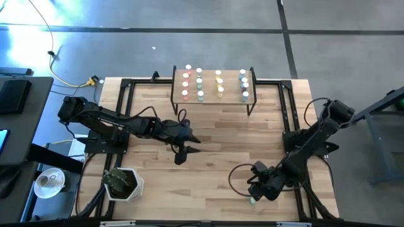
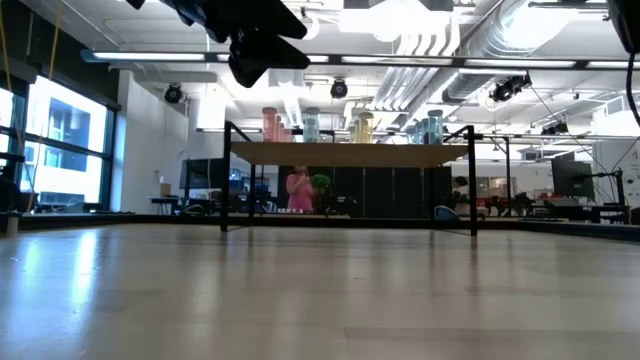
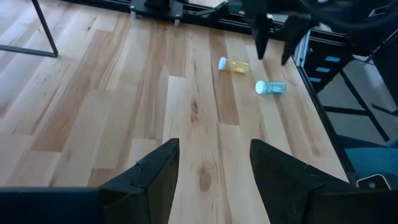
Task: Pick and place medicine bottles onto shelf by color
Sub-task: Put the light blue medicine bottle on the shelf
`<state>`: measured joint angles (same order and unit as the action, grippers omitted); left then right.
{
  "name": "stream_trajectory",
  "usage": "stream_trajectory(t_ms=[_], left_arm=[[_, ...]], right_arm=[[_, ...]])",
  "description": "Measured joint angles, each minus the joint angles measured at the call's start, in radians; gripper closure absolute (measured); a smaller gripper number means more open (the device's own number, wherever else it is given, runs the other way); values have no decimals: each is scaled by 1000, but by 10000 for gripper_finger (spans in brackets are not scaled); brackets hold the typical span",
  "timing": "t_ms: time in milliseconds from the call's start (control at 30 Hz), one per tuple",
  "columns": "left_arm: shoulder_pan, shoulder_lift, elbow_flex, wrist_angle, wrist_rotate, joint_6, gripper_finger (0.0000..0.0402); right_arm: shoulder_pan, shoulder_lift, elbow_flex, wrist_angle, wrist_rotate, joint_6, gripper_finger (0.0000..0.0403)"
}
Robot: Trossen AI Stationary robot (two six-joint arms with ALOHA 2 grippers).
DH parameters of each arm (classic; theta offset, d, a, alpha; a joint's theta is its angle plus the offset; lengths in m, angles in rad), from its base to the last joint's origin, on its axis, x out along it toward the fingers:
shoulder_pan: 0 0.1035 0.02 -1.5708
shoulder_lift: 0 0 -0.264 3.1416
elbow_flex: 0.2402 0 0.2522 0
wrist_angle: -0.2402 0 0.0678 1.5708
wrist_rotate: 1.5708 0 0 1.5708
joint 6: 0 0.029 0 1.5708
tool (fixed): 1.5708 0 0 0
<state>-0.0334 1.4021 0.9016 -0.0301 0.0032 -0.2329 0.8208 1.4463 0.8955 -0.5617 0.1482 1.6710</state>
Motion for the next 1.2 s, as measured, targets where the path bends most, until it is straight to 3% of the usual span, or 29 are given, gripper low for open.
stream_trajectory(t_ms=[433,733,1200], left_arm=[[0,0,0,-3,0,26,213],[0,0,0,-2,0,26,213],[0,0,0,5,0,8,213]], right_arm=[[7,131,0,135,-97,113,202],[60,159,0,174,-91,191,202],[49,204,-1,183,-112,207,202]])
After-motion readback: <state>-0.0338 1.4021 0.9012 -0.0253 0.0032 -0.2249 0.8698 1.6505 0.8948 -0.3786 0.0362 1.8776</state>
